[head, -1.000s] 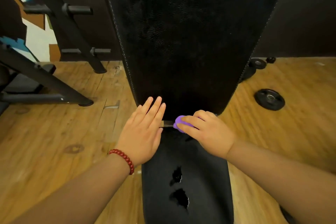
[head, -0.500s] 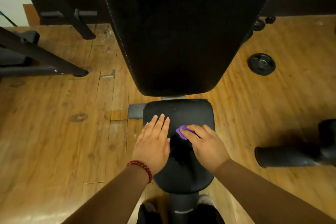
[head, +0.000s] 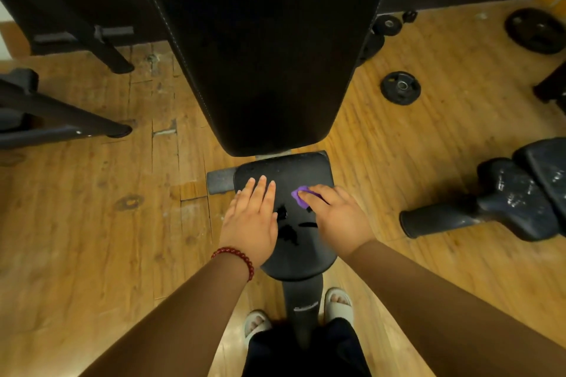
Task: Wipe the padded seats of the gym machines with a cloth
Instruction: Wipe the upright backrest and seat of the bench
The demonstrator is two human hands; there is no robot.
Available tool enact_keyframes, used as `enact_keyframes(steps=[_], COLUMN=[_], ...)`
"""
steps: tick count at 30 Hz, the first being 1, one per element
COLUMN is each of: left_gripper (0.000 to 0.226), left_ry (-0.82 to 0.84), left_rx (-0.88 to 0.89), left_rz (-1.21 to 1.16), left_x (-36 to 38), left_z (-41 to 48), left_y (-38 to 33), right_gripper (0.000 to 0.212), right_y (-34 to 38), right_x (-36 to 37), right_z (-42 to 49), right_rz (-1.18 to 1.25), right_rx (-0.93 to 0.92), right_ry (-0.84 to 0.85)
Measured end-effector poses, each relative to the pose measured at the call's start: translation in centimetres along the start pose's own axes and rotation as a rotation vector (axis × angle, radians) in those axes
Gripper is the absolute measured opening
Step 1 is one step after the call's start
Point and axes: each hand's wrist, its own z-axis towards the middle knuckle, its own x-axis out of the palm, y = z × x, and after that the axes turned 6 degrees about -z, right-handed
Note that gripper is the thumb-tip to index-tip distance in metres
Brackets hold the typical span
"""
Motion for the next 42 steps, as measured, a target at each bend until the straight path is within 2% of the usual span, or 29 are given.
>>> enact_keyframes(steps=[8, 17, 27, 33, 36, 42], left_gripper=[0.06, 0.06, 0.06, 0.06, 0.061, 0.058], left_ry=[-0.099, -0.232, -0.422, -0.517, -0.573, -0.759], left_rx=[0.076, 0.127, -0.018, -0.081, -0.046, -0.013], left_rz=[0.026, 0.054, 0.105, 0.104, 0.158, 0.192], left_x=[-6.1, -9.9, -14.0, -16.0, -17.9, -24.2], left_z=[-1.4, 0.7, 4.8, 5.7, 5.8, 6.2], left_y=[-1.2, -3.5, -7.8, -10.0, -10.4, -9.6], right_gripper=[0.066, 0.058, 0.062, 0.06, 0.055, 0.041], right_y=[2.8, 1.1, -5.5, -6.9, -6.7, -4.4], right_x=[-6.9, -9.4, -12.9, -15.3, -16.8, -21.1], right_z=[1.6, 4.0, 10.7, 12.9, 13.9, 17.7], right_rz=[-0.063, -0.052, -0.018, 0.005, 0.06, 0.12], right_rx=[0.021, -0.034, -0.185, -0.25, -0.283, -0.271], right_ry=[-0.126, -0.162, -0.217, -0.254, -0.315, -0.56])
